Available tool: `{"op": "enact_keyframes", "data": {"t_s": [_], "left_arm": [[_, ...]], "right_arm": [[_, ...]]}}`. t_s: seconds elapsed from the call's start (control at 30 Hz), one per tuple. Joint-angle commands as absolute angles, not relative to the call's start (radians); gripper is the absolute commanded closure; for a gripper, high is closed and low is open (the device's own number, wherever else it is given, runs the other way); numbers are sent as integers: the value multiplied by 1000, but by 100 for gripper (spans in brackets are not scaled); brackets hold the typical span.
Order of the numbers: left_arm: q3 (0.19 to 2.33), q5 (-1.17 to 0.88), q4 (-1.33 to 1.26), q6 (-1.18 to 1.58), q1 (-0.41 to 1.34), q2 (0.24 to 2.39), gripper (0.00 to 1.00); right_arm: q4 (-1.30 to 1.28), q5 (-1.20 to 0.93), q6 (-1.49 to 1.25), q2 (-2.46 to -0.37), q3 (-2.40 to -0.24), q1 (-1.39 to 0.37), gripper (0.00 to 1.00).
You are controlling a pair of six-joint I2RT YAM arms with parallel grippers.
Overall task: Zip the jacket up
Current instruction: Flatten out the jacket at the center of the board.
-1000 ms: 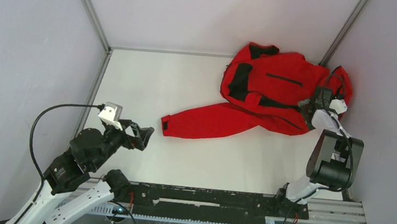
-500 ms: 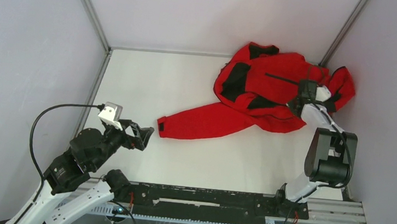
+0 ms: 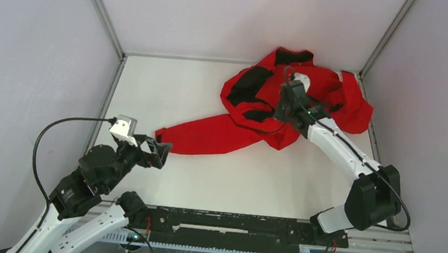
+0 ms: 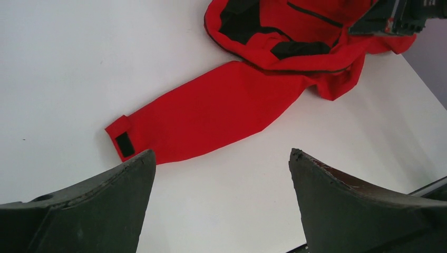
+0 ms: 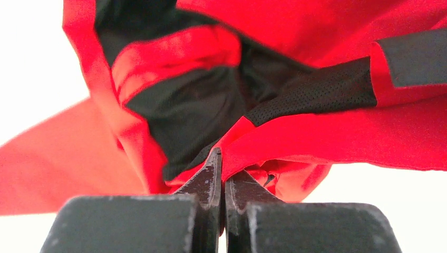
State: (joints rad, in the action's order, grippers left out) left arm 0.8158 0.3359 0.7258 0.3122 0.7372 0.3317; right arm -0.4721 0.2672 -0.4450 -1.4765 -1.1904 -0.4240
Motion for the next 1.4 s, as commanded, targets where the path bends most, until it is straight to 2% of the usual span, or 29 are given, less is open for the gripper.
{"op": "enact_keyframes", "data": {"t_s": [0.0, 0.2, 0.4, 0.5, 0.57, 0.67, 0.7, 0.87, 1.0, 1.2, 1.37], "left_arm": [[828, 354, 718, 301, 730, 335, 0], [829, 352, 719, 302, 731, 337, 0], [829, 345, 718, 304, 731, 335, 0], [830, 337, 718, 305, 730, 341, 0], [829, 329, 716, 304, 731, 345, 0], [829, 328, 717, 305, 731, 342, 0], [829, 329, 716, 305, 730, 342, 0], [828, 331, 716, 306, 731, 341, 0], [828, 331, 716, 306, 731, 342, 0], [828, 331, 717, 304, 730, 341, 0], [828, 328, 716, 304, 731, 345, 0]], "right_arm": [[-605, 209, -352, -1364, -1189, -568, 100], [-728, 301, -468, -1182, -1006, -774, 100], [-810, 324, -740, -960, -730, -927, 100], [-898, 414, -889, -877, -672, -993, 99], [-956, 475, -956, -825, -671, -1009, 89], [-1033, 578, -1022, -721, -713, -1007, 56], [-1051, 613, -1027, -693, -734, -1002, 49], [-1061, 739, -943, -618, -873, -904, 33], [-983, 741, -776, -665, -965, -705, 21], [-804, 642, -554, -781, -1031, -408, 10], [-668, 463, -485, -932, -1068, -213, 6]]}}
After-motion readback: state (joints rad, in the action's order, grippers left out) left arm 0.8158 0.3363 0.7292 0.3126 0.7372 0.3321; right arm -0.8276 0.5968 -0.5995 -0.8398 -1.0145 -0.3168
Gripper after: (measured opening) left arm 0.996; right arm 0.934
